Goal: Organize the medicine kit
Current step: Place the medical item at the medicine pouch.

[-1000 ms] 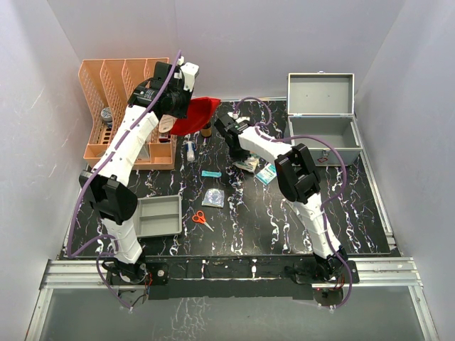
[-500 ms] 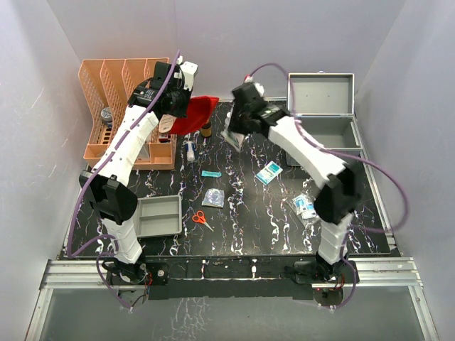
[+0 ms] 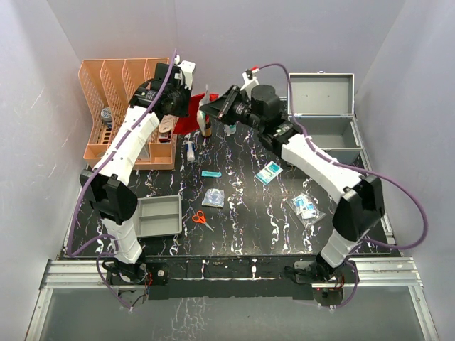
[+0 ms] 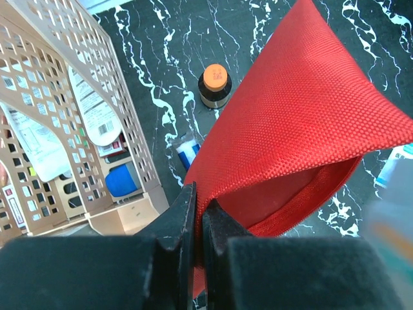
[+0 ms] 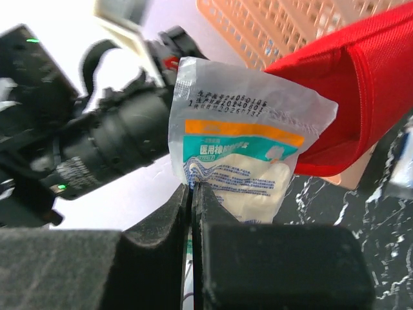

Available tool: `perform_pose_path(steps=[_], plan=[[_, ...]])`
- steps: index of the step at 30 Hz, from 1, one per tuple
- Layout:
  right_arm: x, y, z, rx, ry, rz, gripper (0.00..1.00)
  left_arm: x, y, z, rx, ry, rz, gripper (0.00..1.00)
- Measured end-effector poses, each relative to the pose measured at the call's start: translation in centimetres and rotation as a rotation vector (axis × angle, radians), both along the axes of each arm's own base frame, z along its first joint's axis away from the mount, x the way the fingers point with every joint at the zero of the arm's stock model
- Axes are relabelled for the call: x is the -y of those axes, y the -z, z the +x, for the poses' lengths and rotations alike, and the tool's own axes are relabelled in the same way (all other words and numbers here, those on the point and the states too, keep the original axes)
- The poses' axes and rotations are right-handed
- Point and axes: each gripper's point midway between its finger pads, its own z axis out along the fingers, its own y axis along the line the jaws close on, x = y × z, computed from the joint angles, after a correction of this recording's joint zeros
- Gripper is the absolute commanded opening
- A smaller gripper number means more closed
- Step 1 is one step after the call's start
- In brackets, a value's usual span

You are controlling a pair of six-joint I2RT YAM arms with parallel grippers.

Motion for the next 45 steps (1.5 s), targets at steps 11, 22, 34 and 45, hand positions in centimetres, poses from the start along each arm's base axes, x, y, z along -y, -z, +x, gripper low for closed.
perform_pose_path(steps=[11,22,34,45], plan=[[-3.2,0.6,1.4,-0.048,-0.082,0.226,0.00,0.4,0.9,0.0,-0.019,-0.024,-0.037,0.00],[-3.9,1.7,2.3,-0.076,-0.084,0.281,0.00,0.5,0.8,0.0,-0.022,-0.026,-0.052,0.00],[-3.6,3.6,2.8,-0.114,-0.071,0.271,0.00,1.0,0.7,-0.2,-0.029,-0.010,-0.072,0.00],[-2.5,7.2,4.1,-0.176,-0.024,0.230,0.00,1.3,-0.6,-0.9,-0.011,0.007,-0.103,0.00]])
